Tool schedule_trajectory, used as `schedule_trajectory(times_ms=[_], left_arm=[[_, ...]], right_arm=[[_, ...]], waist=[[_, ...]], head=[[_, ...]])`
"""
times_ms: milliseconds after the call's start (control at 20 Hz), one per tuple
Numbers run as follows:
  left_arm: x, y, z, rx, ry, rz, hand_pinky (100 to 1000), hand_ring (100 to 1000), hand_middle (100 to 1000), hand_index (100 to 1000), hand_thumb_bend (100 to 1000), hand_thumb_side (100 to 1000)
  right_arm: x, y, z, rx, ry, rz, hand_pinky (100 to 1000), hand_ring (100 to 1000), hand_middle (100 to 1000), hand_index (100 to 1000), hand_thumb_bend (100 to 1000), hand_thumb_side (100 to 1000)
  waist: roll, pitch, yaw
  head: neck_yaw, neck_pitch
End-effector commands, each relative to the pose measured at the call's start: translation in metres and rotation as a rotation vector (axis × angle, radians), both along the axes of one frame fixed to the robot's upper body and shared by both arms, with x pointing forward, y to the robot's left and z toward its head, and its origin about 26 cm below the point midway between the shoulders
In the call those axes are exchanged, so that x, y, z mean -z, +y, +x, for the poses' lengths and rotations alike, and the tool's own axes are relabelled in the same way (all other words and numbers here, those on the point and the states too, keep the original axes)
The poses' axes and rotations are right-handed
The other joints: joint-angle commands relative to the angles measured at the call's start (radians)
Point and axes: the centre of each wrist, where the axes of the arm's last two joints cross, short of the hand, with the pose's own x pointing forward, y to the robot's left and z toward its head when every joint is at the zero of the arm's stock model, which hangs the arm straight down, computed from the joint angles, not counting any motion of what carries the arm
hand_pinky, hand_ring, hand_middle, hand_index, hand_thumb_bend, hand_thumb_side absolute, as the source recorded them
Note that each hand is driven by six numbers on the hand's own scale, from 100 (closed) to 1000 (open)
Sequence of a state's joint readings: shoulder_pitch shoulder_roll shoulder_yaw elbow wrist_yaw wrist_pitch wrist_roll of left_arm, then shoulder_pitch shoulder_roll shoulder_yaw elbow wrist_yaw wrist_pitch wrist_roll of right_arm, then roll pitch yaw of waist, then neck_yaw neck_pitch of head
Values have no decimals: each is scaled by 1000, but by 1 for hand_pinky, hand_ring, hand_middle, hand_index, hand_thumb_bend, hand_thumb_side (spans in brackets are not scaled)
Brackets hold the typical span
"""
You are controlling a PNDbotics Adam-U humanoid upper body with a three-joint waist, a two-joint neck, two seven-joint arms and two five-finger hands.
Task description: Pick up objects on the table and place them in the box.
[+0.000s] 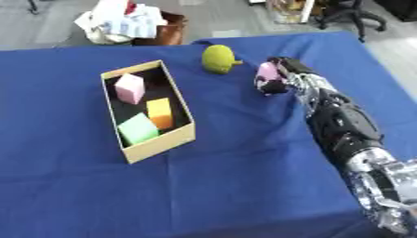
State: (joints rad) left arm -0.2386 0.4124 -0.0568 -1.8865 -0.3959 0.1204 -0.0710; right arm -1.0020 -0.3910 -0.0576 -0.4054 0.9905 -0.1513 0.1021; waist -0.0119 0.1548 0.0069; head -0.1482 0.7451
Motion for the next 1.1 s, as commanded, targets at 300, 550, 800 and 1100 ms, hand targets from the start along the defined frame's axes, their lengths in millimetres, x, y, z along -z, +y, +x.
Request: schedule_trajectory(times_ms=[300, 550, 800, 1100], left_arm=[[-10, 3, -1, -4, -34, 7, 800, 670, 697, 835, 110, 624], [-10, 2, -1, -3, -36, 7, 800, 670, 697, 835, 108, 623], [-11, 1, -1, 4, -38, 4, 800, 670, 697, 835, 106, 623], [-13, -1, 0, 15, -45, 1, 800, 670, 697, 835, 106, 621]], right_arm=[[-49, 19, 10, -202, -209, 20, 351, 400, 642, 777, 100, 198], [-87, 52, 14, -412, -315, 24, 357, 404, 643, 781, 100, 201], [-106, 97, 13, -628, -323, 40, 385, 435, 666, 804, 100, 202], [-106, 150, 10, -826, -262, 23, 459, 514, 732, 852, 100, 199]], waist=[[6, -5, -4], [4, -7, -2], [2, -7, 5], [6, -3, 23]], head=[[-4, -12], [-7, -11], [-12, -12], [-27, -16]])
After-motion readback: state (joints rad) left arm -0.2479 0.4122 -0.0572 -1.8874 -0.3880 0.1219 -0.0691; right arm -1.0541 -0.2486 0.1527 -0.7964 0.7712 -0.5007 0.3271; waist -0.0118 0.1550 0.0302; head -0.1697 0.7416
